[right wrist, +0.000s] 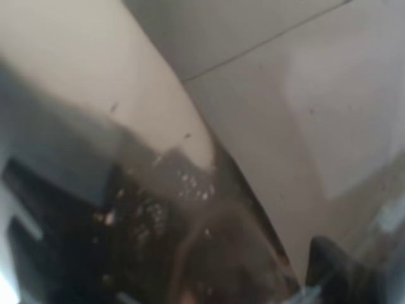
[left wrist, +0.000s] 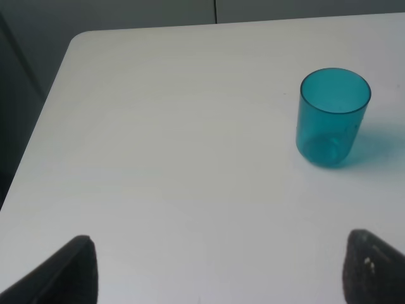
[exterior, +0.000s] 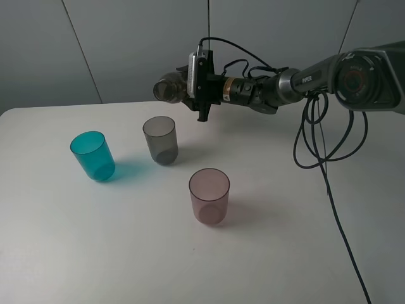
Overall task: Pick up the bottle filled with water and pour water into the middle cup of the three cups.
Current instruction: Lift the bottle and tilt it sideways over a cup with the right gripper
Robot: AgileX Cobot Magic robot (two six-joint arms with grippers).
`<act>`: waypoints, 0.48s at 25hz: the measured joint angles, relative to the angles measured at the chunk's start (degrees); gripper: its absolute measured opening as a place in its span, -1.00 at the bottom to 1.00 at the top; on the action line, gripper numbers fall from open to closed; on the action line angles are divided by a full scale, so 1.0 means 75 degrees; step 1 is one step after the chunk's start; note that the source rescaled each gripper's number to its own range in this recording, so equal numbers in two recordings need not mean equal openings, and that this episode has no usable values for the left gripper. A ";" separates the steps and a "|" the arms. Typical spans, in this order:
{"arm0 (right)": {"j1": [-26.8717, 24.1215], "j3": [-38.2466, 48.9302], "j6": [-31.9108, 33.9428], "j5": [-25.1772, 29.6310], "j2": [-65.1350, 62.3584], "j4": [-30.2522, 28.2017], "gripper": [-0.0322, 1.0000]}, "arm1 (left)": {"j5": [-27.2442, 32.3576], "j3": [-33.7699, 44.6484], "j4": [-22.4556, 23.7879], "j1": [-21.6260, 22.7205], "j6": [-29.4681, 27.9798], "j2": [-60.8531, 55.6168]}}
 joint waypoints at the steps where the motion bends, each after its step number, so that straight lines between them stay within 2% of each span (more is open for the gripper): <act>1: 0.0000 0.0000 -0.0058 0.0000 0.0000 0.0000 -0.94 | 0.0000 0.0000 0.0000 0.0000 0.0000 0.0000; 12: 0.0000 0.0000 -0.0765 0.0000 0.0000 0.0005 -0.94 | 0.0000 0.0000 0.0000 0.0000 0.0000 0.0000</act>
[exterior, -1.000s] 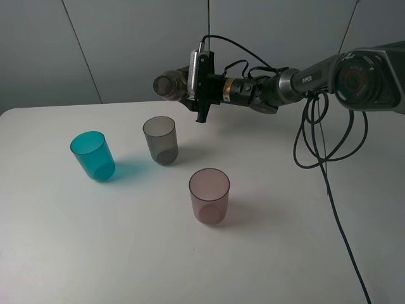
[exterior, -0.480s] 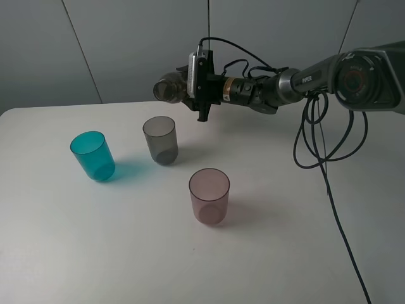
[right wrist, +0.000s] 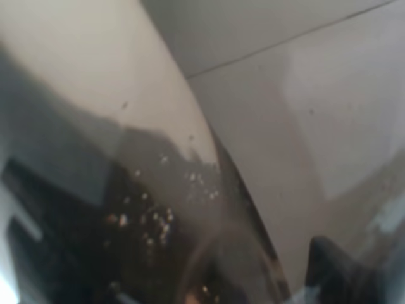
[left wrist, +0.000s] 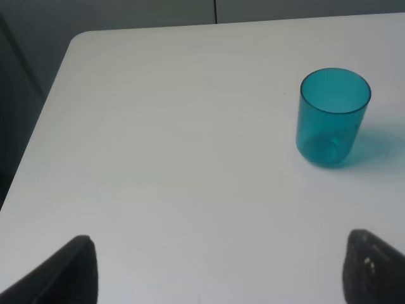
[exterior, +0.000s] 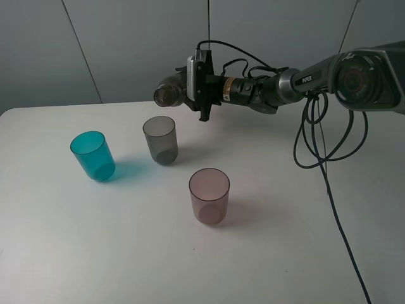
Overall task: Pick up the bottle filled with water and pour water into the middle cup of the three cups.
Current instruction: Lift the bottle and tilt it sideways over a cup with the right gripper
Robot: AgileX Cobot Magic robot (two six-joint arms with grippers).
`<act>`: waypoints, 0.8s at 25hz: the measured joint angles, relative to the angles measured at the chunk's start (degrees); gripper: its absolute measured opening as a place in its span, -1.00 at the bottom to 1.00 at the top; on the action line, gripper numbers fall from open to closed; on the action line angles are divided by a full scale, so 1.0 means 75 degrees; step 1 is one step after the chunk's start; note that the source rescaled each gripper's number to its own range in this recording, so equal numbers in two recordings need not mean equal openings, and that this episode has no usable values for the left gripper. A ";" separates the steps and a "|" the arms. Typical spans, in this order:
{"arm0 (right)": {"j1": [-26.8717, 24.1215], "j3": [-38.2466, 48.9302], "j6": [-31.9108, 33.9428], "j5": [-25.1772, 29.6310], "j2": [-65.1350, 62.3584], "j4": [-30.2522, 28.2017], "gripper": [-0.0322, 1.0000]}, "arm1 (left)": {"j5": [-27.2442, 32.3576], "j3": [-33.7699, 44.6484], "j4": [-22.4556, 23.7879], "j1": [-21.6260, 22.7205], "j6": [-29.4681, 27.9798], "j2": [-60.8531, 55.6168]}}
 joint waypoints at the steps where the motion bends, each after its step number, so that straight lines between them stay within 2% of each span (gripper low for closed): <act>1: 0.0000 0.0000 -0.0053 0.0000 0.0000 0.0013 -0.94 | 0.0000 0.0000 0.0000 0.0000 0.0000 0.0000; 20: 0.0000 -0.0158 -0.0717 0.0141 0.0000 0.0067 -0.94 | 0.0000 0.0000 0.0000 0.0000 -0.0013 0.0000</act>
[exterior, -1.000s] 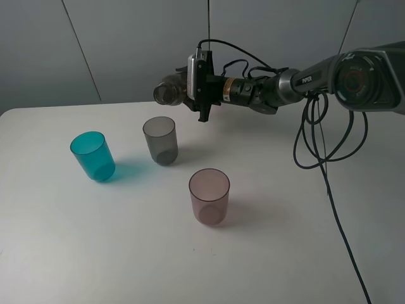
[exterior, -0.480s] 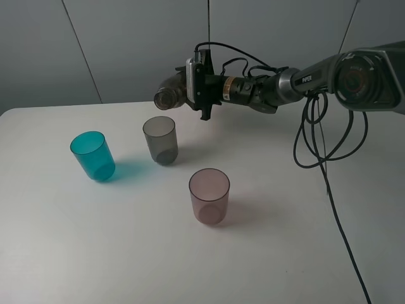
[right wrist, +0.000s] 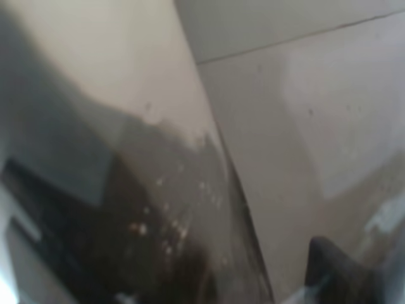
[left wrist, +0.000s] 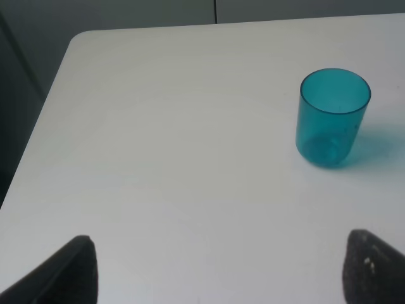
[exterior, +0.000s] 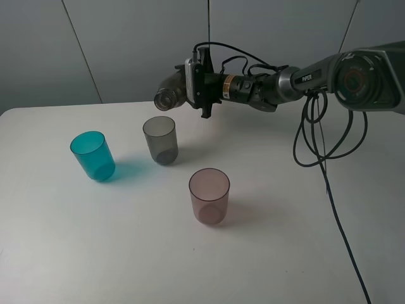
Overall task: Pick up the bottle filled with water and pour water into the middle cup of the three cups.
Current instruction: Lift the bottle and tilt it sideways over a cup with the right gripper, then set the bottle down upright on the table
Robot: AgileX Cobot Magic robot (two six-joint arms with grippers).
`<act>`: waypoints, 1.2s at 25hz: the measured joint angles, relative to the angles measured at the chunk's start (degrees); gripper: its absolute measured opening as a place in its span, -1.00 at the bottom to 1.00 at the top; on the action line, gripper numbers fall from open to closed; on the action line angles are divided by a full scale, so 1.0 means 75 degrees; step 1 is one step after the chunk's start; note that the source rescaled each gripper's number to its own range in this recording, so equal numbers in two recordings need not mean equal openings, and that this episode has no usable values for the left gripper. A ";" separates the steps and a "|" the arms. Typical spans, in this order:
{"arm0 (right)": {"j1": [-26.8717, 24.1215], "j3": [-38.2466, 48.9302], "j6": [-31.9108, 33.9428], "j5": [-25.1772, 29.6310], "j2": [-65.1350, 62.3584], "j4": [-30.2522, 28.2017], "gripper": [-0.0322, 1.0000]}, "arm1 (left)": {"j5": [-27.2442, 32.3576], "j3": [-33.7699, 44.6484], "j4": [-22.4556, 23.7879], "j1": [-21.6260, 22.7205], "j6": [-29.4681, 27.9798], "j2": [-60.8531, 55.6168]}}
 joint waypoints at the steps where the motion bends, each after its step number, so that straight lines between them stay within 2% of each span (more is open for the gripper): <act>1: 0.0000 -0.0011 -0.0011 0.0000 0.0000 0.0000 -0.94 | 0.0000 0.0000 0.0000 0.0000 0.0000 0.0000; 30: 0.0028 -0.0040 -0.0873 0.0218 -0.0160 -0.0098 -0.94 | 0.0000 0.0000 0.0000 0.0000 -0.0016 0.0000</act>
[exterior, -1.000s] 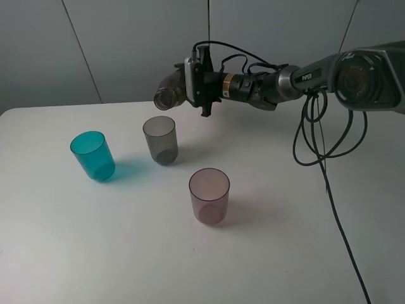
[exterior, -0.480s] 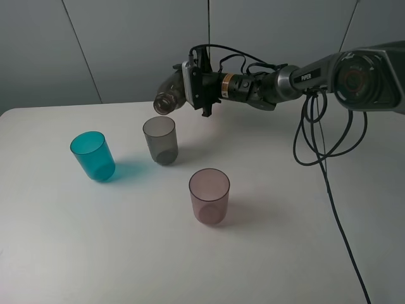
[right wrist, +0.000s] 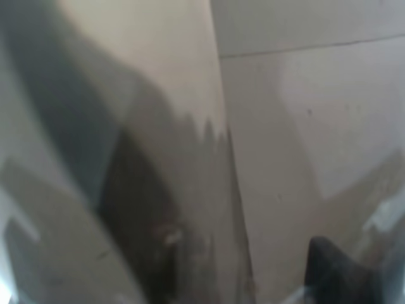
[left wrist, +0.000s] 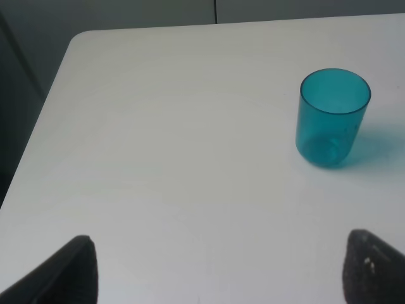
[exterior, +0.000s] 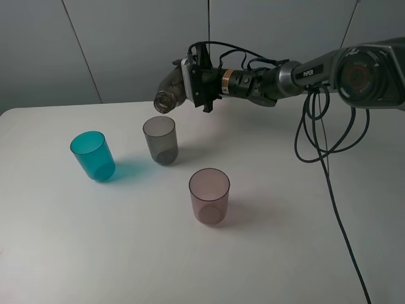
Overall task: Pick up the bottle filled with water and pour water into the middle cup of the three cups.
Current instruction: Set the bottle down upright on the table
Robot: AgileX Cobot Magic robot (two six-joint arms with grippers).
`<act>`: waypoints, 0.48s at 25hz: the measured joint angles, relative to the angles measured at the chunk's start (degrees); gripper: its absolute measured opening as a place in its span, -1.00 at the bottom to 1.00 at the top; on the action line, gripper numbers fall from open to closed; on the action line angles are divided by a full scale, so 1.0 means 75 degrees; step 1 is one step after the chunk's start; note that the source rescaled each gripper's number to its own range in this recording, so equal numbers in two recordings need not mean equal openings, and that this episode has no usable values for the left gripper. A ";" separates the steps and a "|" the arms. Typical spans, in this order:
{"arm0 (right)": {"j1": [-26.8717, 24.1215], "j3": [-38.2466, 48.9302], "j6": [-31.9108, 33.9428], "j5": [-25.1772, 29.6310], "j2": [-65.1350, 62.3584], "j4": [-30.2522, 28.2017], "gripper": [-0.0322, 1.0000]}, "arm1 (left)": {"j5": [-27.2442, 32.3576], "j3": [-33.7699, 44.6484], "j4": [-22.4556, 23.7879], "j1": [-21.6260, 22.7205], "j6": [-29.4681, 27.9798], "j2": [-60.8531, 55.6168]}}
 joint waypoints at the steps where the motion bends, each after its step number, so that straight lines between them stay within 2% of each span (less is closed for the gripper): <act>1: 0.0000 0.0000 -0.0045 0.0000 0.0000 0.0000 -0.94 | 0.0000 0.0000 0.0000 0.0000 0.0000 0.0000; 12: 0.0000 0.0000 -0.0193 0.0059 -0.0077 -0.0015 -0.94 | 0.0000 0.0000 0.0000 0.0000 0.0000 0.0000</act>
